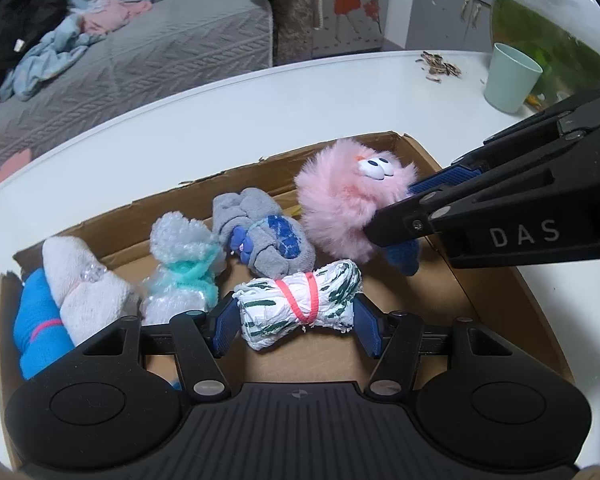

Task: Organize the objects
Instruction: 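Open both tools to release the bundle and pink toy in the box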

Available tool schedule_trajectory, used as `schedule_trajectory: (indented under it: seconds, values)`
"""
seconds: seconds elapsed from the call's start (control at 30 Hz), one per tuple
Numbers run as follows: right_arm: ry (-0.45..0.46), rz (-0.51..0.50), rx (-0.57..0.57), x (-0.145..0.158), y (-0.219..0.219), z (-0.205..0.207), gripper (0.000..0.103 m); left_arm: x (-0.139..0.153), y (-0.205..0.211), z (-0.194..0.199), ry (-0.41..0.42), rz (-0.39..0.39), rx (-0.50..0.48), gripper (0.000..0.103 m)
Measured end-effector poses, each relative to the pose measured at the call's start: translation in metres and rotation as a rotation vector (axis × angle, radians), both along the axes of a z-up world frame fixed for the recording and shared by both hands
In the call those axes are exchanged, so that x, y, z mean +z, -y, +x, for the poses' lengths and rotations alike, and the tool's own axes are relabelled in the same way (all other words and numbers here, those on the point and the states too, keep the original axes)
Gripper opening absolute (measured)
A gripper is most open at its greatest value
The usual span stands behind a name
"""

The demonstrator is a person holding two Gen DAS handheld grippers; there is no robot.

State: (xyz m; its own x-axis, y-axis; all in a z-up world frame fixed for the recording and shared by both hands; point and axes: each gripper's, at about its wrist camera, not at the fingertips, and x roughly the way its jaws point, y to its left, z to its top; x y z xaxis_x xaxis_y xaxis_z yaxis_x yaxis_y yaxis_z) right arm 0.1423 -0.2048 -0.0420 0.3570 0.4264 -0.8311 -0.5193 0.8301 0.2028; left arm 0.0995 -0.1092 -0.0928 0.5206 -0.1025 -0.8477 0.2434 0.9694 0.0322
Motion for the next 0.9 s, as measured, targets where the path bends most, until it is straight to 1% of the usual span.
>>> schedule_trajectory:
  seconds: [0.4,0.57,0.63,0.7,0.77,0.83,0.9]
  values:
    - [-0.036,-0.014,-0.015,-0.008,0.004,0.007,0.020,-0.005,0.004,0.012,-0.067,0.022,-0.052,0.069]
    - [-0.055,-0.019,-0.025,-0.012,0.007,0.009,0.025,-0.008,0.006,0.014,-0.097,0.026,-0.068,0.072]
    - [-0.054,-0.019,-0.025,-0.011,0.007,0.008,0.026,-0.008,0.007,0.014,-0.108,0.030,-0.070,0.079]
    - [-0.054,-0.020,-0.027,-0.009,0.007,0.008,0.029,-0.007,0.006,0.015,-0.130,0.015,-0.074,0.084]
    - [-0.054,-0.020,-0.029,-0.007,0.007,0.007,0.033,-0.005,0.004,0.015,-0.143,0.013,-0.081,0.086]
    - [-0.051,-0.025,-0.028,-0.006,0.007,0.006,0.035,-0.003,0.005,0.014,-0.152,0.015,-0.083,0.090]
    - [-0.052,-0.030,-0.027,-0.004,0.006,0.005,0.038,-0.003,0.005,0.016,-0.165,0.011,-0.078,0.093]
